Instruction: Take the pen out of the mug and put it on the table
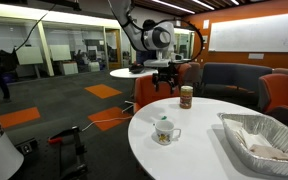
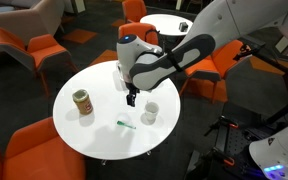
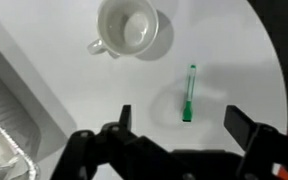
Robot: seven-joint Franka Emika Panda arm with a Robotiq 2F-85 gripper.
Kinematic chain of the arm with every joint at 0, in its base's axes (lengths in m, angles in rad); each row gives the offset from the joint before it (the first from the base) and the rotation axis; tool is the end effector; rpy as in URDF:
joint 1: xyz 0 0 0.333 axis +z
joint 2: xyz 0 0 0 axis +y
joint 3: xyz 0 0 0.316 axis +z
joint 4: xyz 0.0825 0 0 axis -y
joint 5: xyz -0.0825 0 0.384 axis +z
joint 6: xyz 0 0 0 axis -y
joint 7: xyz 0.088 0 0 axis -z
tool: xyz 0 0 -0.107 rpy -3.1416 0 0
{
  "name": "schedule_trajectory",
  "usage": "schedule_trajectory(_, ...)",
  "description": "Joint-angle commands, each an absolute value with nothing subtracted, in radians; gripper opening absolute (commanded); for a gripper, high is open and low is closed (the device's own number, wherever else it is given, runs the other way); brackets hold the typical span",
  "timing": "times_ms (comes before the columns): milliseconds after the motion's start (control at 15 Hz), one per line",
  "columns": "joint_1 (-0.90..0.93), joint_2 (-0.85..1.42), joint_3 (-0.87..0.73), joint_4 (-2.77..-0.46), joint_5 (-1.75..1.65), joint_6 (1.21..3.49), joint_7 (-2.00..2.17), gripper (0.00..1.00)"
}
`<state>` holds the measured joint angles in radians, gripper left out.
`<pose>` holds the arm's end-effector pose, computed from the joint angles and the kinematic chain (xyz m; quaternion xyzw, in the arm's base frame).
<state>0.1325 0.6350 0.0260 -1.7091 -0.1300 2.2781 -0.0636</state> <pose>0.6596 0.1006 0.2169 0.9870 0.1519 -0.0307 0.0417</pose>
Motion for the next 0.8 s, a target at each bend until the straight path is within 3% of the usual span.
schedule_trajectory(0,0.140,0.546,0.014,-1.822,-0.172,2.306,-0.019,1.00)
schedule_trajectory(733,0.144,0.506,0.031,-1.881,-0.163,2.285,0.039,1.00)
